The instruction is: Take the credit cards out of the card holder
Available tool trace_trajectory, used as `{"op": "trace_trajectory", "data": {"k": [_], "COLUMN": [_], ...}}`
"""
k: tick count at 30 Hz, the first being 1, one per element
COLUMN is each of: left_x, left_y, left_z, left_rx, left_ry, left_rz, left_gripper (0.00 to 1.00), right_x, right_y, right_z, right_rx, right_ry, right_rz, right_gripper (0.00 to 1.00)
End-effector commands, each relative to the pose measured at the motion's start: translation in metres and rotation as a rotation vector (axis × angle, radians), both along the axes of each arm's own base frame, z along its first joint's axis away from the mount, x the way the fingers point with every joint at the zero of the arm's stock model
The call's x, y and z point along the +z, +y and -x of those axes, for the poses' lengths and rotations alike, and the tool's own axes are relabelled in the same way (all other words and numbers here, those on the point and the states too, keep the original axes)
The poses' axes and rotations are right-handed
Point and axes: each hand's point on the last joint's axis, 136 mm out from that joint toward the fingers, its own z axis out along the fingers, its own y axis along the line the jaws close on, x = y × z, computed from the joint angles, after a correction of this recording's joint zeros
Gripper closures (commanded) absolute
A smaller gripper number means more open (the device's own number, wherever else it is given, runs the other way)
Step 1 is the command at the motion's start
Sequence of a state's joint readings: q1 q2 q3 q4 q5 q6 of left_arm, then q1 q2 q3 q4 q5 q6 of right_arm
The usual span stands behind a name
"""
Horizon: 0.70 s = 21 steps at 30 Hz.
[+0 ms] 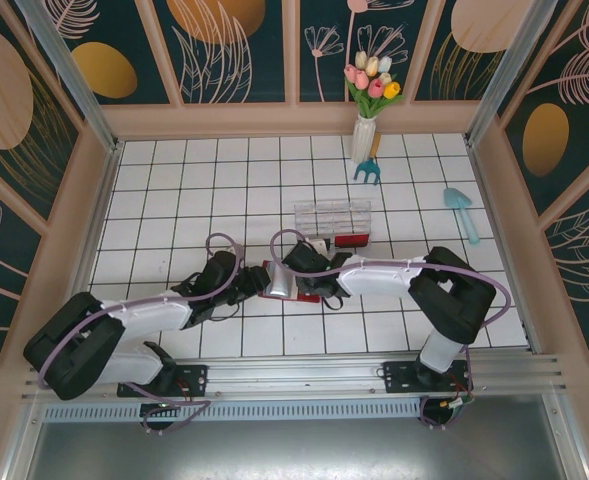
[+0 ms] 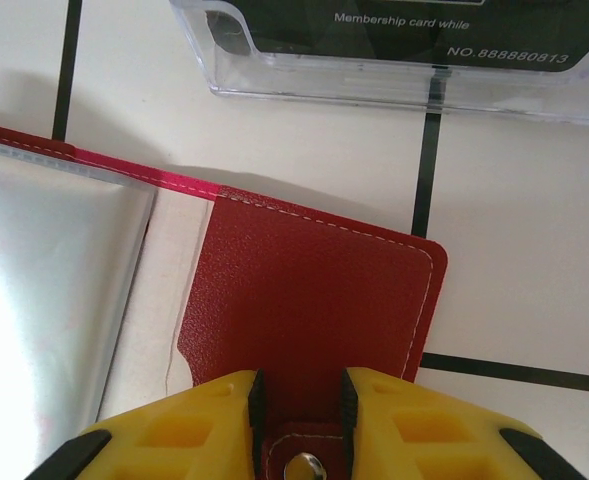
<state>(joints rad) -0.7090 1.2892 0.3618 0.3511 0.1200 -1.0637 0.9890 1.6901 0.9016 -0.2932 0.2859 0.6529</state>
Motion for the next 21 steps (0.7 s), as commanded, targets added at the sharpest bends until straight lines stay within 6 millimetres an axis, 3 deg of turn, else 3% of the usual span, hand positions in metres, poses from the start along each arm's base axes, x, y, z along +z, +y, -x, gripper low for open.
{"op": "trace_trajectory", "data": {"k": [1, 12, 21], "left_x": [0.014, -0.008, -0.013], "left_y": [-0.002, -0.014, -0.024], "left_z": [-0.001, 0.002, 0.005], "left_rx": [-0.021, -0.081, -0.124], "left_ry": [-0.055, 0.004, 0.024], "left_rz": [0.006, -0.010, 0.009], "left_gripper": [0.64, 0.60, 0.60], "right_x": [-0.011, -0.009, -0.010], "right_y": [-0.005, -0.004, -0.003], "right_z": [0.003, 0.003, 0.003], "right_rx": [0.005, 0.002, 0.004], "right_ry": [0.024, 0.025, 0.025], "right_rz": [0.020, 0.013, 0.009], "right_gripper": [0.71, 0.71, 0.71]}}
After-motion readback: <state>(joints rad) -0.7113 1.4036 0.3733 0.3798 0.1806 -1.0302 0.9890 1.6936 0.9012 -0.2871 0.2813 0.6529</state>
